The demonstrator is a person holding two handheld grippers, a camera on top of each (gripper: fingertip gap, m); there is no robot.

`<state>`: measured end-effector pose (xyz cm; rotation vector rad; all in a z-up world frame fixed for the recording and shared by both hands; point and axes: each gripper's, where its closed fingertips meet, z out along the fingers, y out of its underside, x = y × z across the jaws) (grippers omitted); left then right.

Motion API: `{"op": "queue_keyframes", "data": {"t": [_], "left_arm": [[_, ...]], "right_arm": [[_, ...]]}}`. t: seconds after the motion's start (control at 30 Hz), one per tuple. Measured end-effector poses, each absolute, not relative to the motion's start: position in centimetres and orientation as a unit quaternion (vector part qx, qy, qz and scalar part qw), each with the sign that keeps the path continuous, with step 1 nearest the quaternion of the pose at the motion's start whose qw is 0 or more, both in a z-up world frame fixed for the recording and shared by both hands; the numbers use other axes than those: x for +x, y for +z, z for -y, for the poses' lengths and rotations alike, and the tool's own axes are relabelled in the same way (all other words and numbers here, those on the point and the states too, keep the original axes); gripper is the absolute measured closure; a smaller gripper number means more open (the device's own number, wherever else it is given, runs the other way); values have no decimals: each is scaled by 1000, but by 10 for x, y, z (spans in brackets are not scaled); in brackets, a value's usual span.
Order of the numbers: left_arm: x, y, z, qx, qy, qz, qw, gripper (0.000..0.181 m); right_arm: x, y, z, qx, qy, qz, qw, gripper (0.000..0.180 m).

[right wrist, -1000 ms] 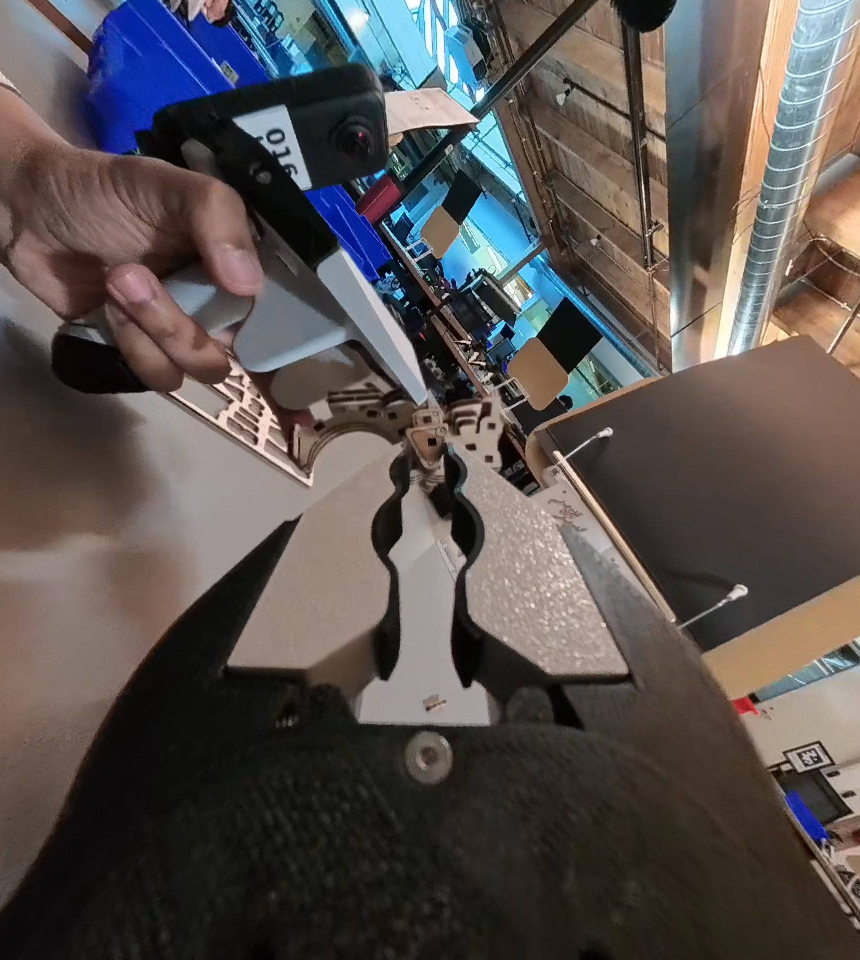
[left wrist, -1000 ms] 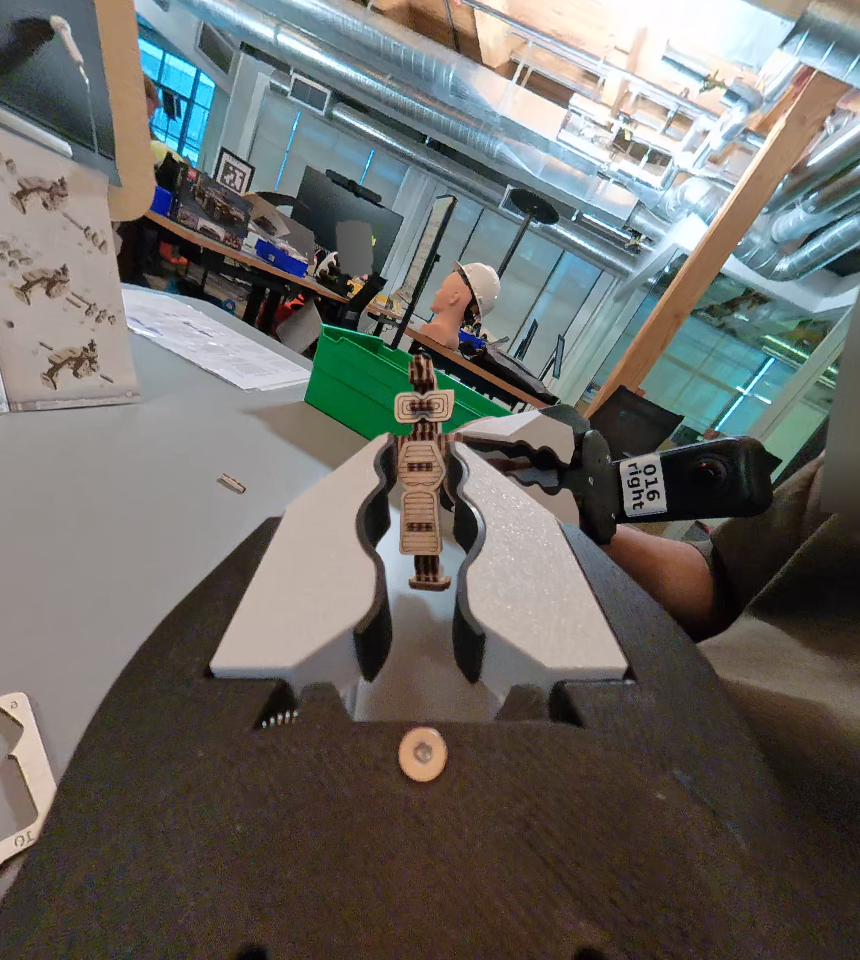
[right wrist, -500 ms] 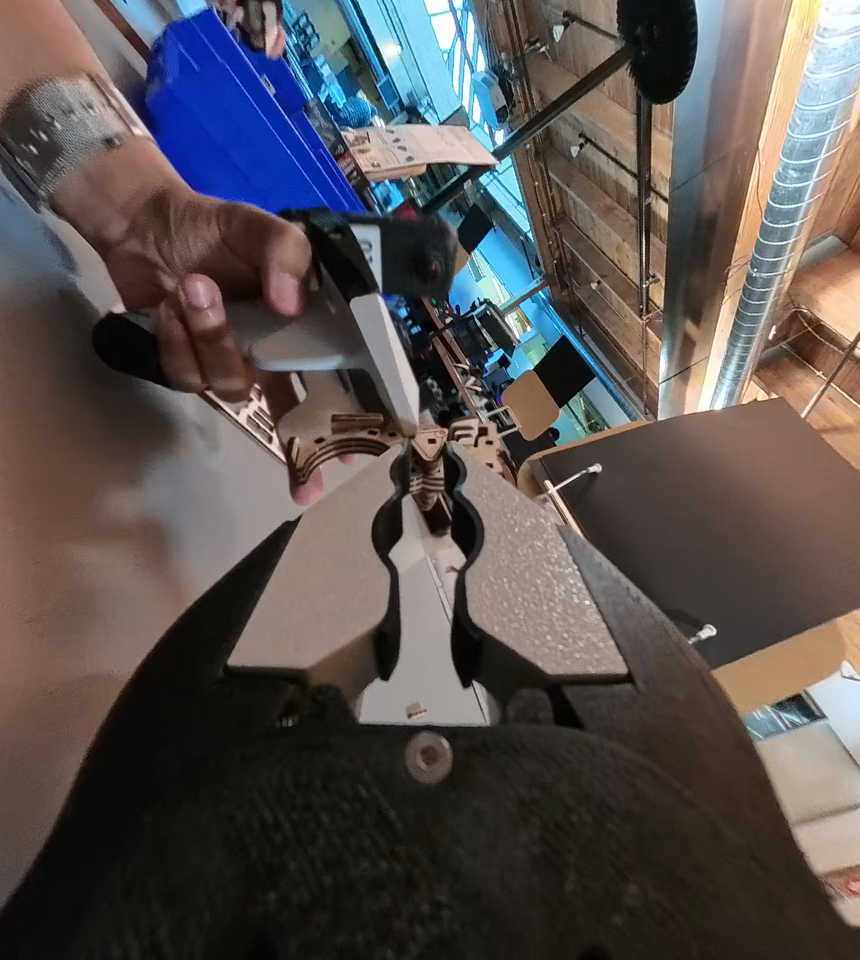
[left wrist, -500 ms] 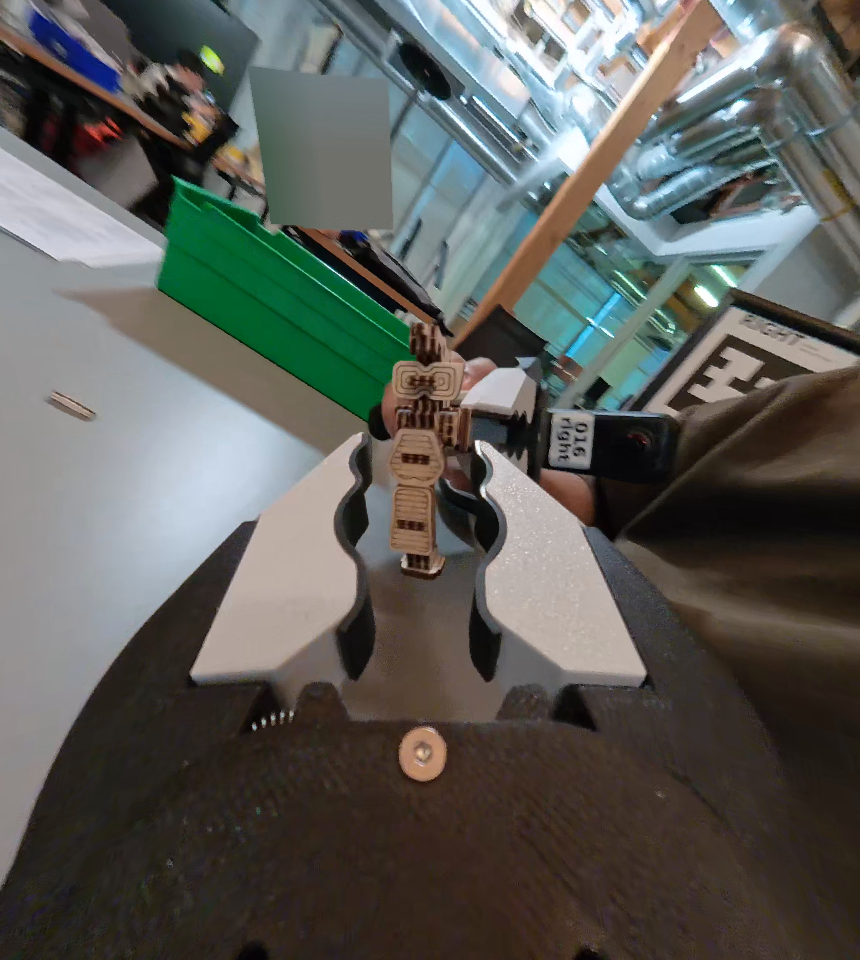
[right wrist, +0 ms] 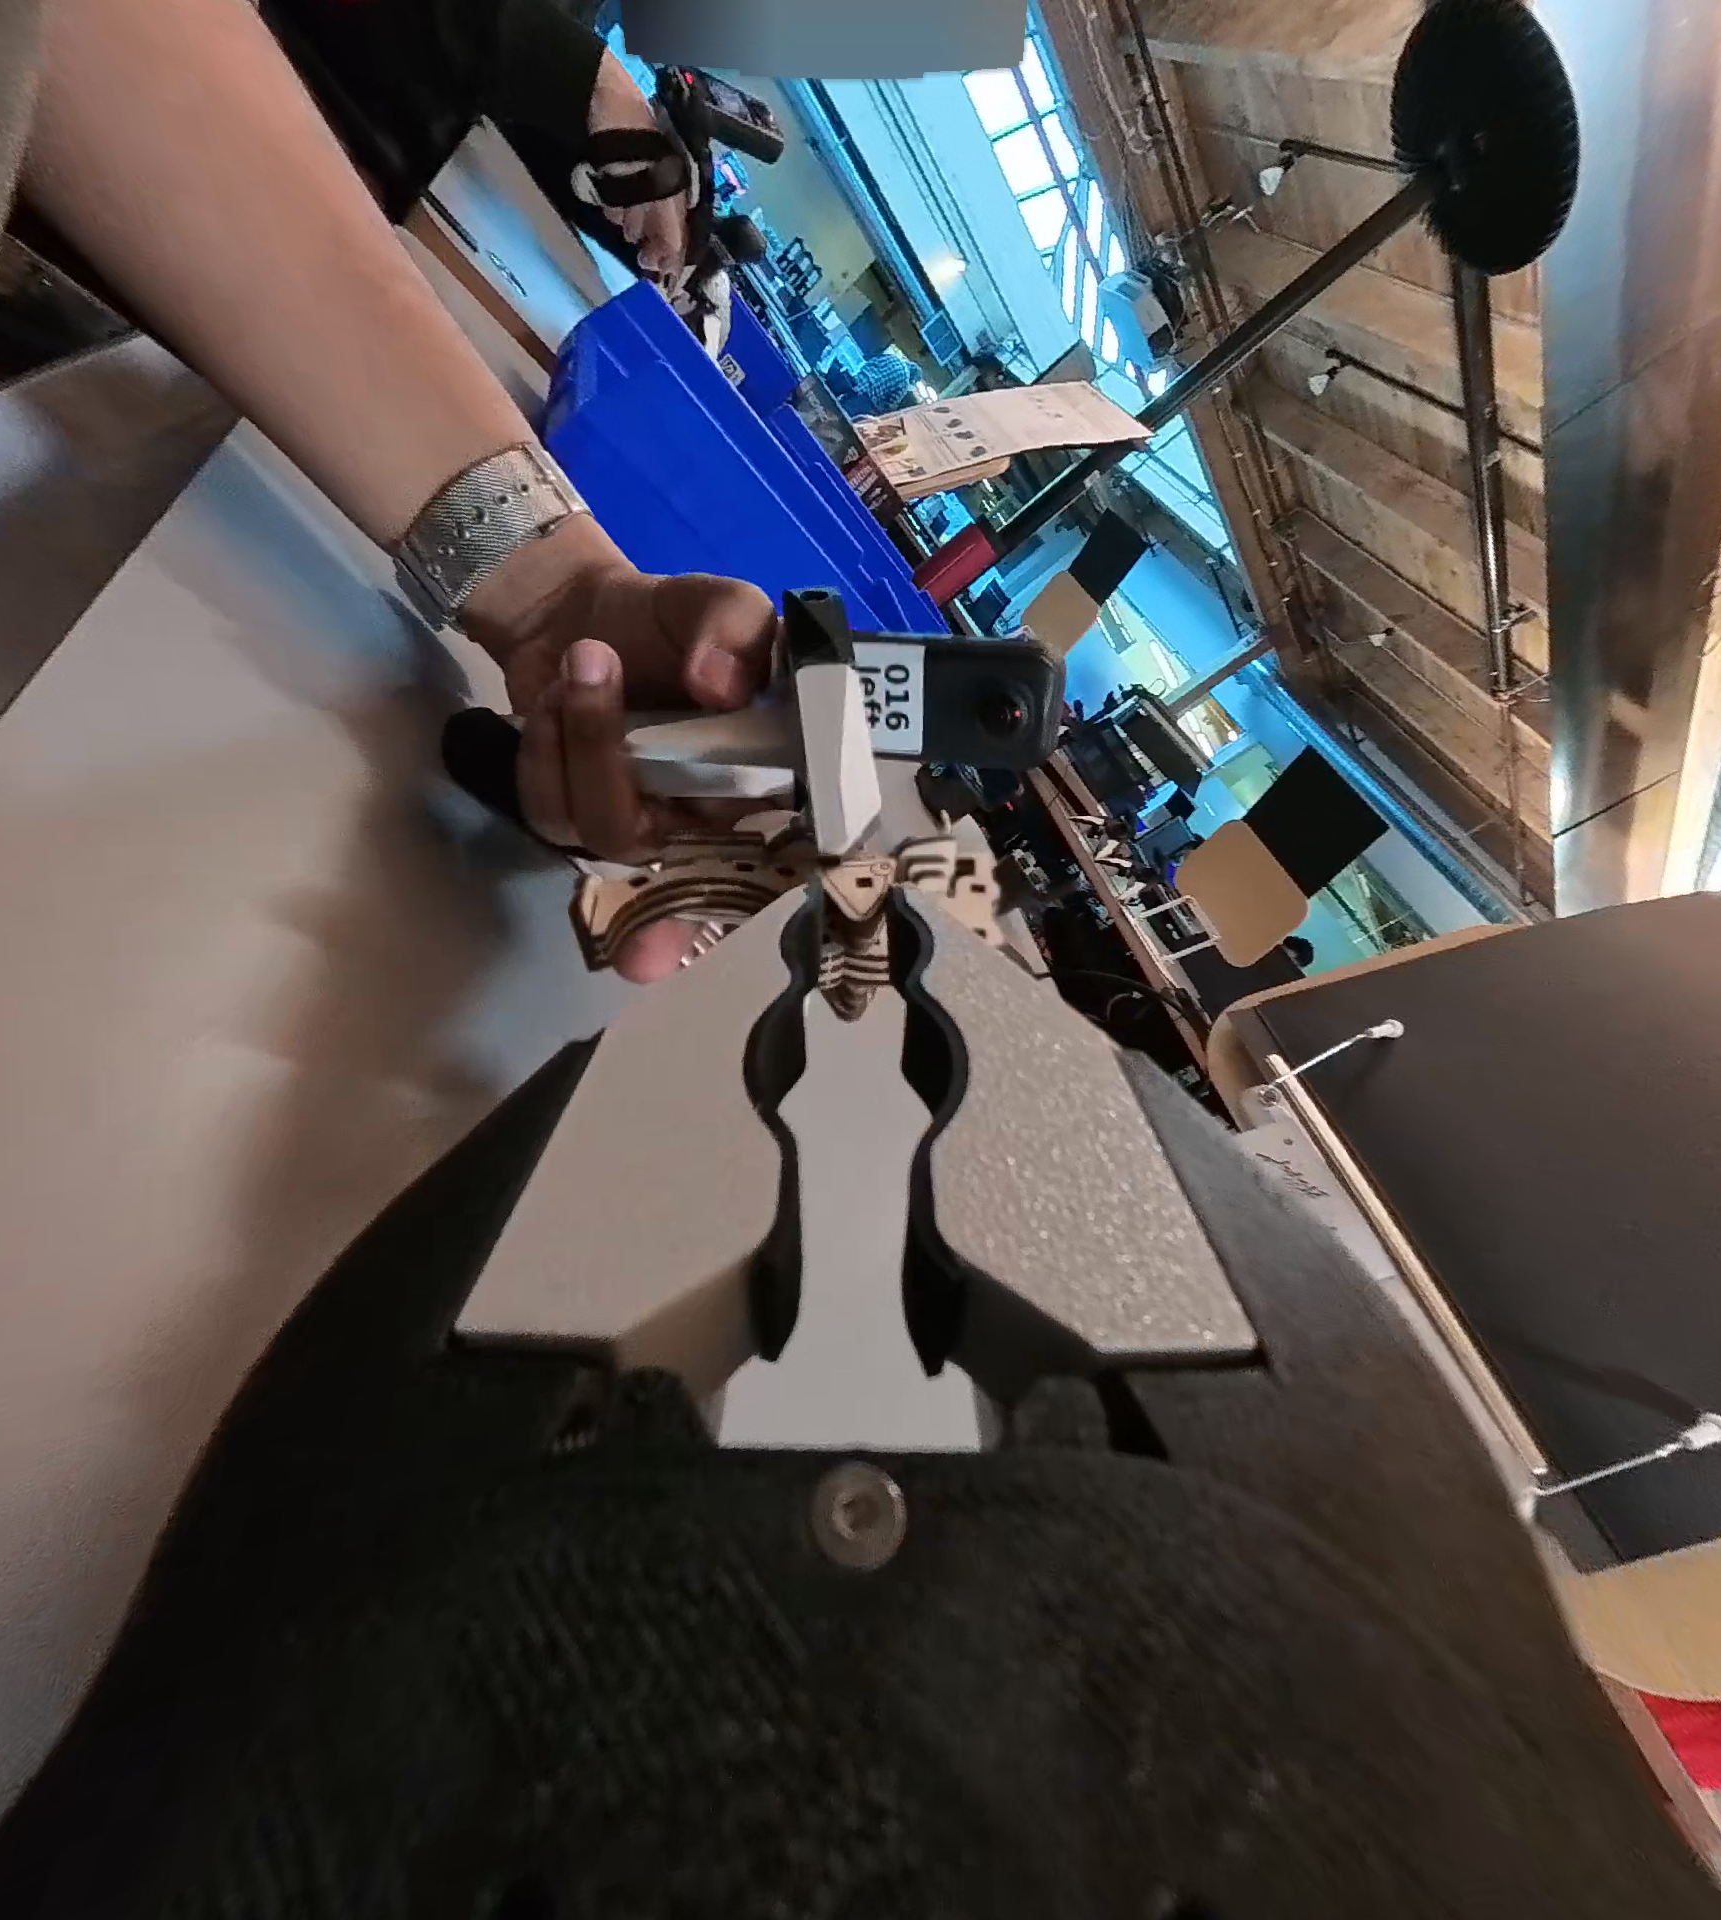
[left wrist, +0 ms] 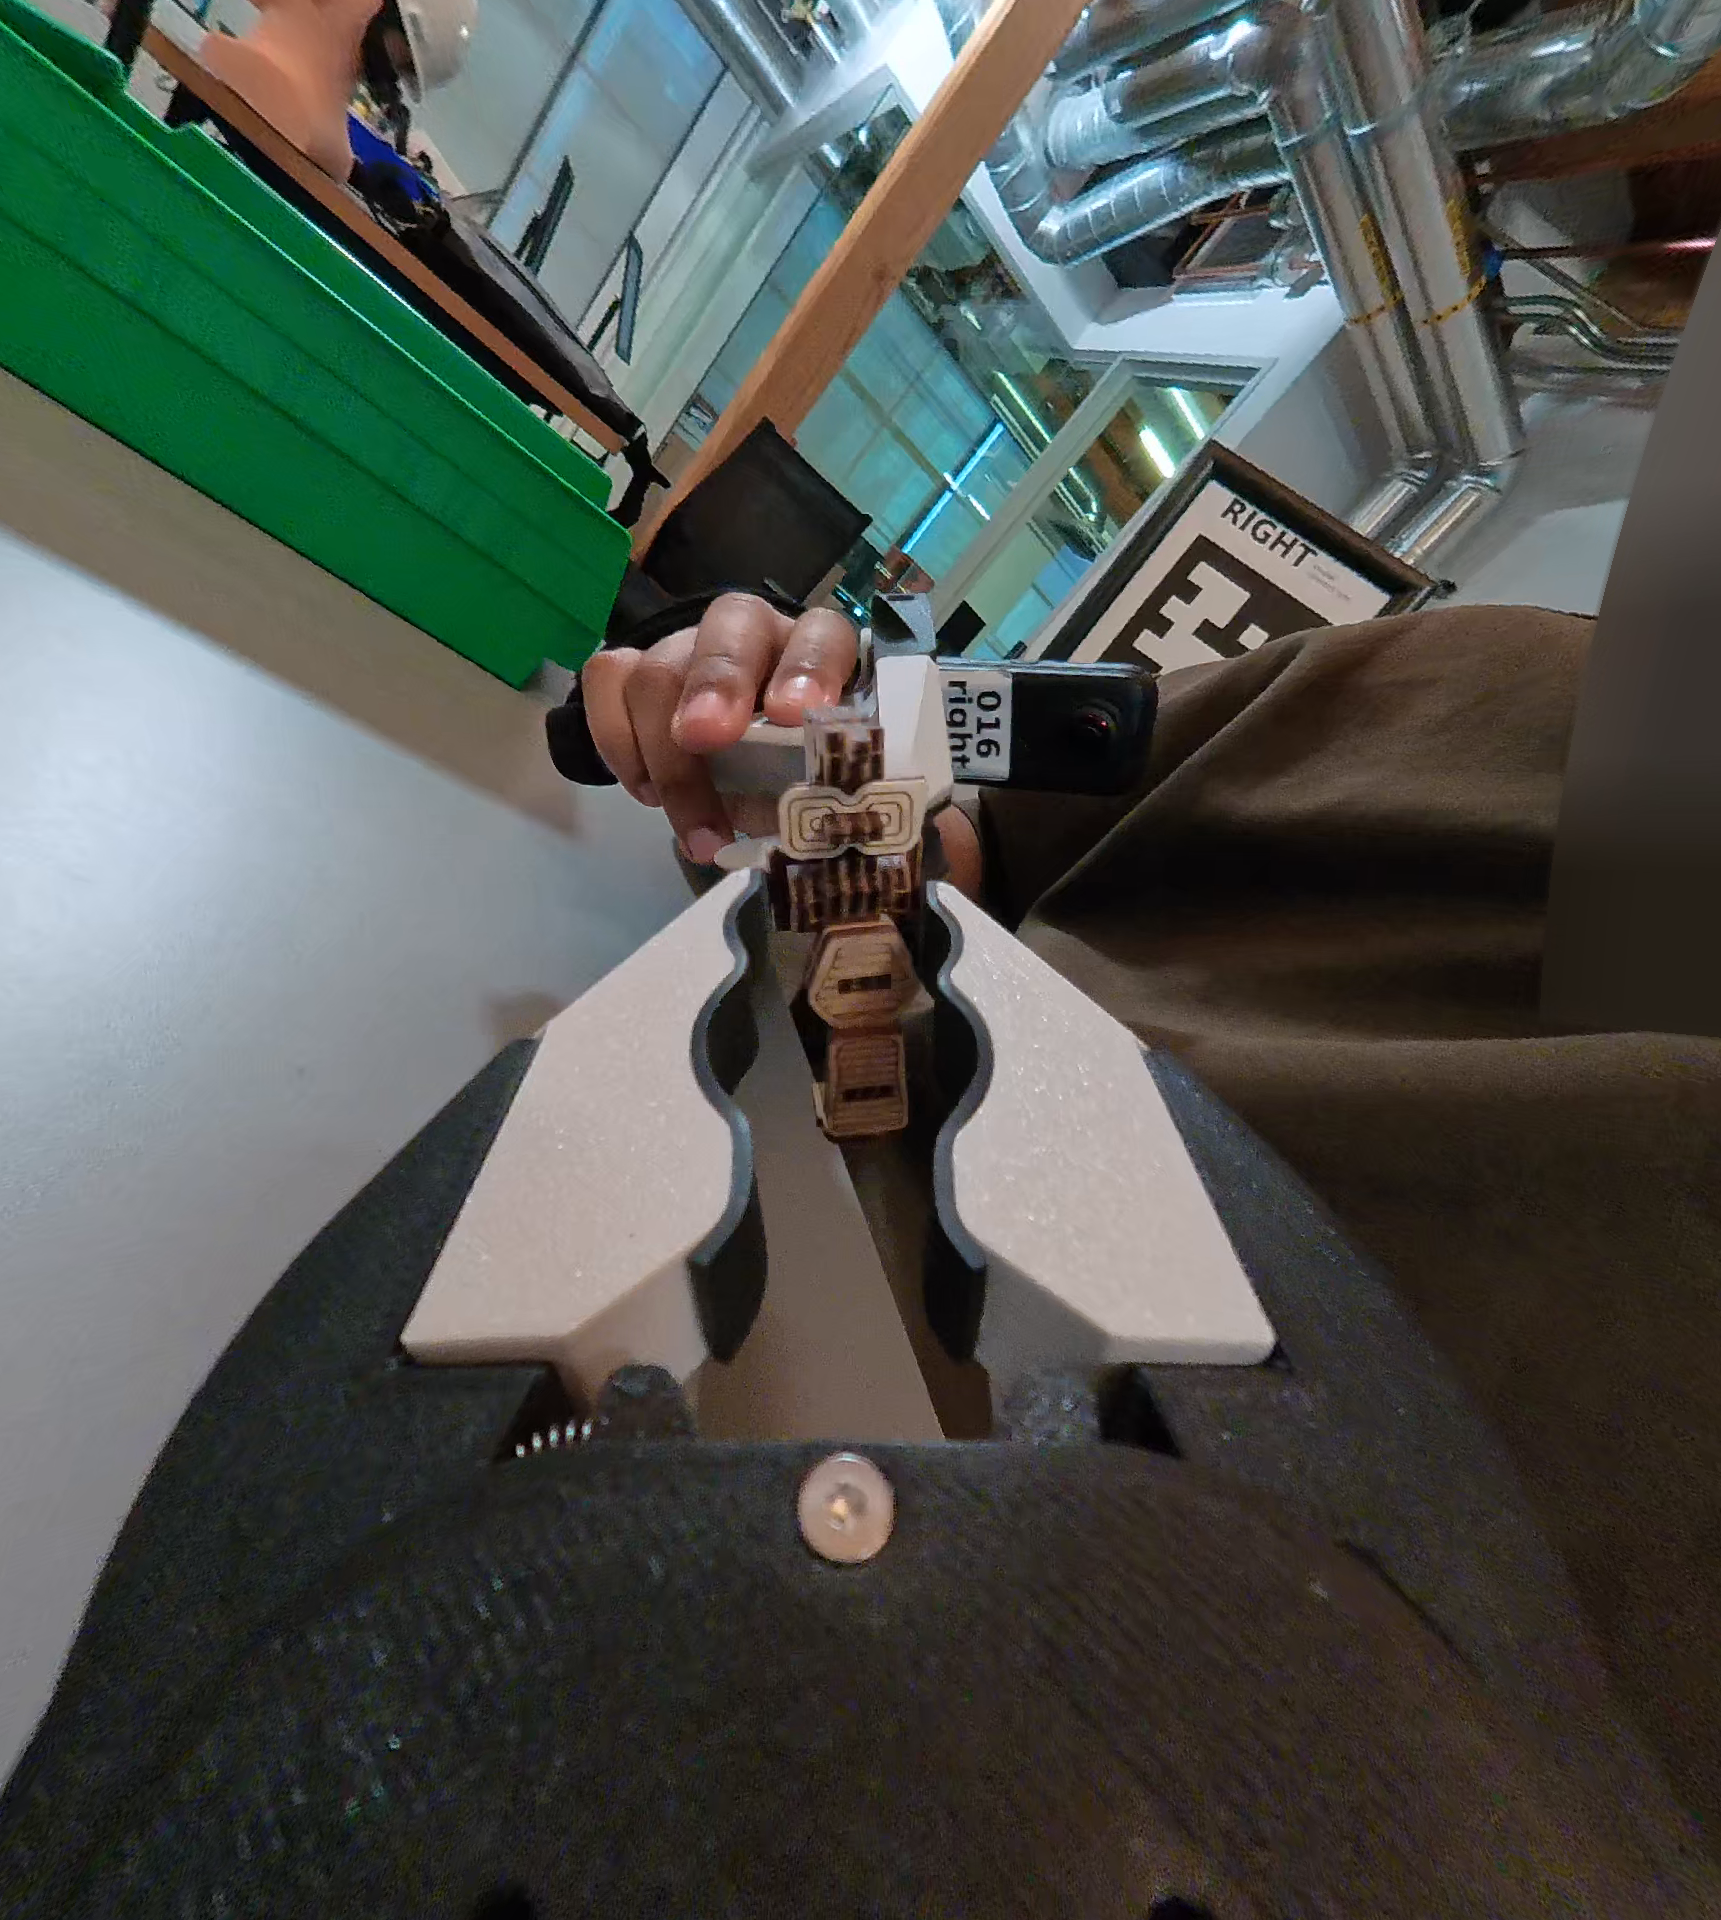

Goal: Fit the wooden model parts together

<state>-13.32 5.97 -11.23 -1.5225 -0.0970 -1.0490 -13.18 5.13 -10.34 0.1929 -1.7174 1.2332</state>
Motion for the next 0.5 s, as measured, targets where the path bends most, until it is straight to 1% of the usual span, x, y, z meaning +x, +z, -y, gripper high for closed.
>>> {"op": "queue_keyframes", "data": {"t": [0.3,0.5], "left_arm": [[-136,-117,-60,-673,-428,38,603,157],[-145,-117,-66,-689,-355,35,631,157]], "right_arm": [[-134,-108,-52,80,499,715,483,169],[-141,-109,-59,71,481,715,502,169]]}}
